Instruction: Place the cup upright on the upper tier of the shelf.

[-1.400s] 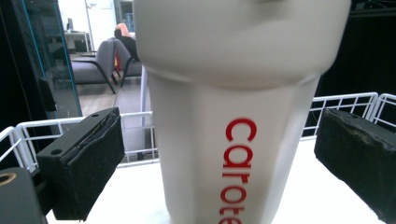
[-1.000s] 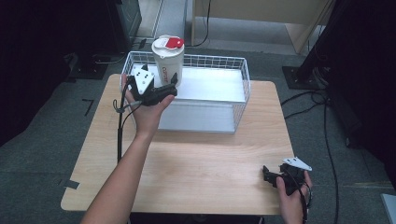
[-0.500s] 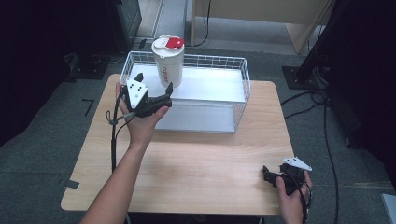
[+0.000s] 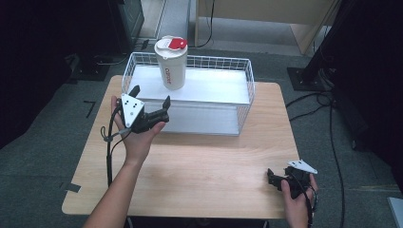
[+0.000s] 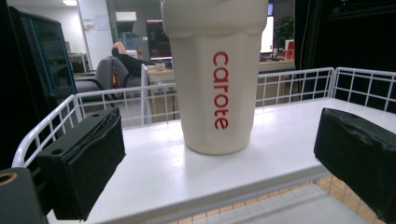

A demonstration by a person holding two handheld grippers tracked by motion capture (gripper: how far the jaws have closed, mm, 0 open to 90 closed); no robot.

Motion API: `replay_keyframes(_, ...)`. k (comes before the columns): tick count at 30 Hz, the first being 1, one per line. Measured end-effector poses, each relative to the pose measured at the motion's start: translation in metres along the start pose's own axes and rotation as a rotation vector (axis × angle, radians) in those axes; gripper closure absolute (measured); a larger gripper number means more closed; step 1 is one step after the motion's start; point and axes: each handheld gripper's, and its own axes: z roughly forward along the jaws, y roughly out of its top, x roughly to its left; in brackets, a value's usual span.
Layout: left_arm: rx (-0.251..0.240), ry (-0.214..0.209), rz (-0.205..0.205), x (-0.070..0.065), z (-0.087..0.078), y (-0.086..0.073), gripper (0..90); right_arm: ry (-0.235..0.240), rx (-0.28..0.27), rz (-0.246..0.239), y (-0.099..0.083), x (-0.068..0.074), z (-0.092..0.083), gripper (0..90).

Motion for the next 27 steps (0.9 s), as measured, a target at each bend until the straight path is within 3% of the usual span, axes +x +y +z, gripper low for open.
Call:
replay_keyframes(13, 0.036, 0.02, 0.028, 0.004, -0.027, -0.033, 2.3, 0.001, 0.001, 0.001, 0.0, 0.0, 0.0, 0.0)
replay_keyframes(27, 0.082, 0.08, 0.003, 0.029, -0.06, -0.066, 3.1, 0.001, 0.0, 0.003, 0.0, 0.0, 0.0, 0.0)
